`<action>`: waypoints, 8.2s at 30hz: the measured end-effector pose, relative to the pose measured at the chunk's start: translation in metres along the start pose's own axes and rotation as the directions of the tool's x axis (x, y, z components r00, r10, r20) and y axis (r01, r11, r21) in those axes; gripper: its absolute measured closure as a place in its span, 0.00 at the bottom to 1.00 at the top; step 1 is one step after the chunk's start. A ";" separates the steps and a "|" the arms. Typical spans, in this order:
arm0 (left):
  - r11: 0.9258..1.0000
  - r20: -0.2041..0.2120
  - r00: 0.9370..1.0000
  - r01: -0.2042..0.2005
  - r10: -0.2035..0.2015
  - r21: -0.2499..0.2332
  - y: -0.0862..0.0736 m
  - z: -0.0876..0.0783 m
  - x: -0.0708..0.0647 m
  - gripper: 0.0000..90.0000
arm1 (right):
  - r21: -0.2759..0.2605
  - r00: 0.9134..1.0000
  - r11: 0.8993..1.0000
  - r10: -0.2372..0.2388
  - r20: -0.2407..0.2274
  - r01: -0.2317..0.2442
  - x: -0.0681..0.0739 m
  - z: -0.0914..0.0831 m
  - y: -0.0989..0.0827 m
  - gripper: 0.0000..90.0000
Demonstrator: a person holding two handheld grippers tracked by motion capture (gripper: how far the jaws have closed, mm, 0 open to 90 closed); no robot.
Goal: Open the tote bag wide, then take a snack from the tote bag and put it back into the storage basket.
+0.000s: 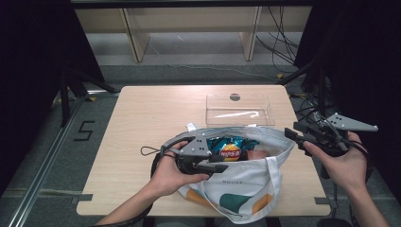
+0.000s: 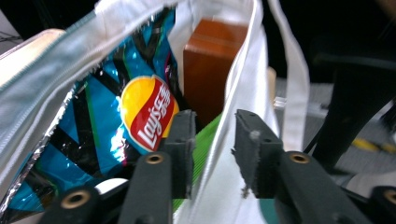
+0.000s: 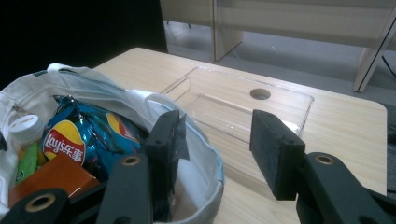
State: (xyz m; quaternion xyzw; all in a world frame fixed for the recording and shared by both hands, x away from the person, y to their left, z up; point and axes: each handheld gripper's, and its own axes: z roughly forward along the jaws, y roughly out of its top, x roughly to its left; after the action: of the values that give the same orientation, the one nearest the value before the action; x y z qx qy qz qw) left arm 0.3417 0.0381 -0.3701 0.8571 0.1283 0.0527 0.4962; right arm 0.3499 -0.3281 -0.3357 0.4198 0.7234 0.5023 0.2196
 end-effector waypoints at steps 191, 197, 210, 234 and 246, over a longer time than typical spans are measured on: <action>0.933 -0.251 0.926 0.203 -0.282 -0.298 -0.081 -0.086 0.022 0.38 | 0.006 0.978 0.989 -0.148 -0.147 0.151 0.030 0.027 -0.003 0.63; 0.934 -0.299 0.907 0.211 -0.298 -0.289 -0.082 -0.086 0.033 0.37 | 0.011 0.985 0.995 -0.093 -0.149 0.096 0.033 0.030 -0.001 0.60; 0.936 -0.302 0.905 0.220 -0.301 -0.274 -0.086 -0.086 0.033 0.37 | 0.003 0.975 0.992 -0.122 -0.187 0.125 0.037 0.028 -0.001 0.58; 0.934 -0.293 0.907 0.222 -0.304 -0.281 -0.083 -0.084 0.037 0.36 | 0.049 0.949 0.984 -0.153 -0.277 0.173 0.057 0.056 0.007 0.54; 0.935 -0.292 0.908 0.219 -0.300 -0.279 -0.083 -0.083 0.039 0.36 | 0.191 0.933 0.954 -0.161 -0.322 0.230 0.052 0.076 0.005 0.61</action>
State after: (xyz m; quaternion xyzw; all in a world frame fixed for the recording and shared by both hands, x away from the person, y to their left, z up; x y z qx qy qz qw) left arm 0.3472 0.1576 -0.4013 0.7447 0.3160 0.1435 0.5701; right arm 0.3796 -0.2428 -0.3560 0.2855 0.8391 0.4508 0.1060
